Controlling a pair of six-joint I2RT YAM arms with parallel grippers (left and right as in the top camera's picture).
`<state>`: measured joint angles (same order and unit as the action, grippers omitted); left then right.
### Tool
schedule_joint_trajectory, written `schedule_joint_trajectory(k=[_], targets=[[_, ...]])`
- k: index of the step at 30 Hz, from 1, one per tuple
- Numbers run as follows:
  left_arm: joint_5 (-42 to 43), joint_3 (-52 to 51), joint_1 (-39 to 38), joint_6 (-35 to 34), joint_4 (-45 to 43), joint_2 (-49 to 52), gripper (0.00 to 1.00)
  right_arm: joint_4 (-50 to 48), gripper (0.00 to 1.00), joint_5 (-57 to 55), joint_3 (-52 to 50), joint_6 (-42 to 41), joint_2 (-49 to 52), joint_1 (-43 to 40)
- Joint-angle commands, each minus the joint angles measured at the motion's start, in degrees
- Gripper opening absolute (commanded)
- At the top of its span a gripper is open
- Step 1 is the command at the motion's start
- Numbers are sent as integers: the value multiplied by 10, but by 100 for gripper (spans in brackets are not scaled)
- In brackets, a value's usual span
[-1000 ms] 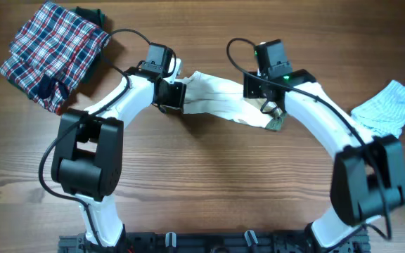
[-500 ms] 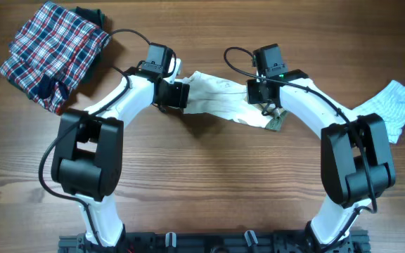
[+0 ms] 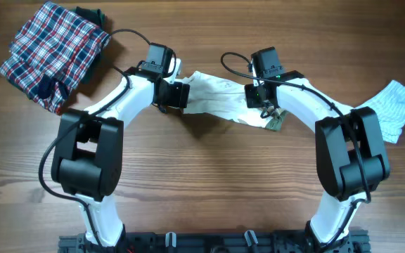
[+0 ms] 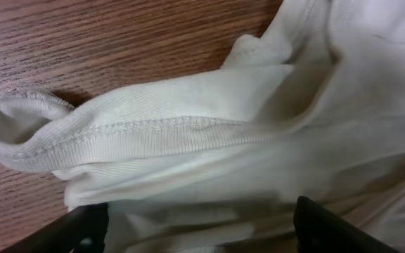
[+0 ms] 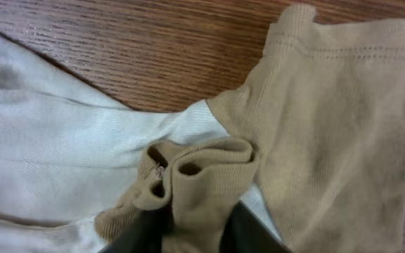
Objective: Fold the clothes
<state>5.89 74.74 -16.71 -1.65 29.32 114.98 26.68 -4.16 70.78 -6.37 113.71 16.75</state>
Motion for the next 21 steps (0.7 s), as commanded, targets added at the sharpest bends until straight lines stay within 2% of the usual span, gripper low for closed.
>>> schedule_joint_trajectory(k=[1, 4, 6, 11, 15, 21], targets=[[4, -5, 1, -1, -2, 6, 86, -3, 20, -12, 9, 3, 11, 0], [4, -5, 1, -1, -2, 6, 86, -2, 10, -12, 9, 4, 9, 0], [4, -5, 1, -1, -2, 6, 86, 0, 6, -12, 9, 4, 2, 0], [4, -5, 1, -1, -2, 6, 86, 20, 6, -11, 9, 2, -43, 0], [4, -5, 1, -1, -2, 6, 86, 72, 4, 21, 9, -14, -88, 0], [4, -5, 1, -1, -2, 6, 86, 150, 4, 125, 9, -17, -108, 0]])
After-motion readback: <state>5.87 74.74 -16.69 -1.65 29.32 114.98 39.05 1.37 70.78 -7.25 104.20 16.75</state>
